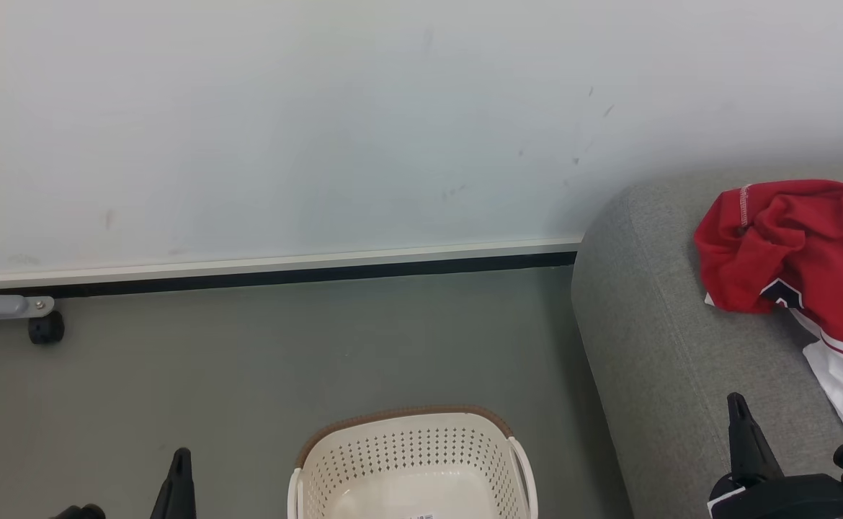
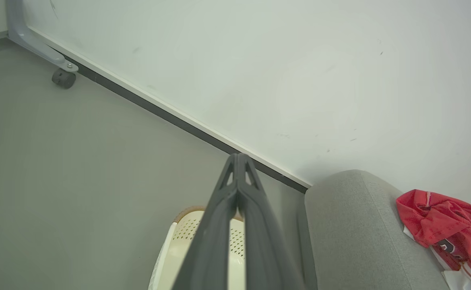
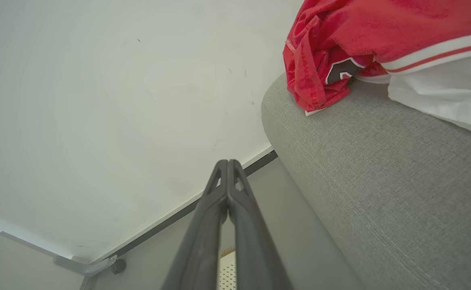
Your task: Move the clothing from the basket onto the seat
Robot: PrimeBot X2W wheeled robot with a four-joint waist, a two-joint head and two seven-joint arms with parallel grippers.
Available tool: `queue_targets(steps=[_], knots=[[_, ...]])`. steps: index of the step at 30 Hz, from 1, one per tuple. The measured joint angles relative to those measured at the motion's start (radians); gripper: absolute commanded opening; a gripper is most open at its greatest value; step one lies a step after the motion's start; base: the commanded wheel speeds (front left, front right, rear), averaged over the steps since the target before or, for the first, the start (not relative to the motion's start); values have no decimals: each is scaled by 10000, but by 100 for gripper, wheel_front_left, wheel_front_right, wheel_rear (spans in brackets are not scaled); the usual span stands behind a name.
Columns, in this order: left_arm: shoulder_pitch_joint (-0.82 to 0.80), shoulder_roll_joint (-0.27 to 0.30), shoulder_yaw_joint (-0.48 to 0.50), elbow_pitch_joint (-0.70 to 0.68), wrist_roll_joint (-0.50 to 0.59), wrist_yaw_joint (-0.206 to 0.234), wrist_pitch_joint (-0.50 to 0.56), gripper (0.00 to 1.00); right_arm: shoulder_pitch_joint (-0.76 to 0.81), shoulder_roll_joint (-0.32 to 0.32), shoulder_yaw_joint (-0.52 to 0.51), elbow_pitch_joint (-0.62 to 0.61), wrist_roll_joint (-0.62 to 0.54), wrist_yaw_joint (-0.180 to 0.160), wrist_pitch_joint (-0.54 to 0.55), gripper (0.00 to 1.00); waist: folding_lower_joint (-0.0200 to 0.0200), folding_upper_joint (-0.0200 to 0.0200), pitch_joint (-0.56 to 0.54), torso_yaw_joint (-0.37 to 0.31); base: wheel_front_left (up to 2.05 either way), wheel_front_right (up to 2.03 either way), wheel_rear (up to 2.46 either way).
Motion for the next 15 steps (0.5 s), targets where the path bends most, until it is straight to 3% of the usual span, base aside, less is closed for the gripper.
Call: queue_targets(steps=[15], knots=[[-434, -184, 426, 393, -2140, -437, 612, 0, -210, 307, -665, 403, 2061, 430, 616, 0, 0, 0, 49, 15, 0, 0, 0]])
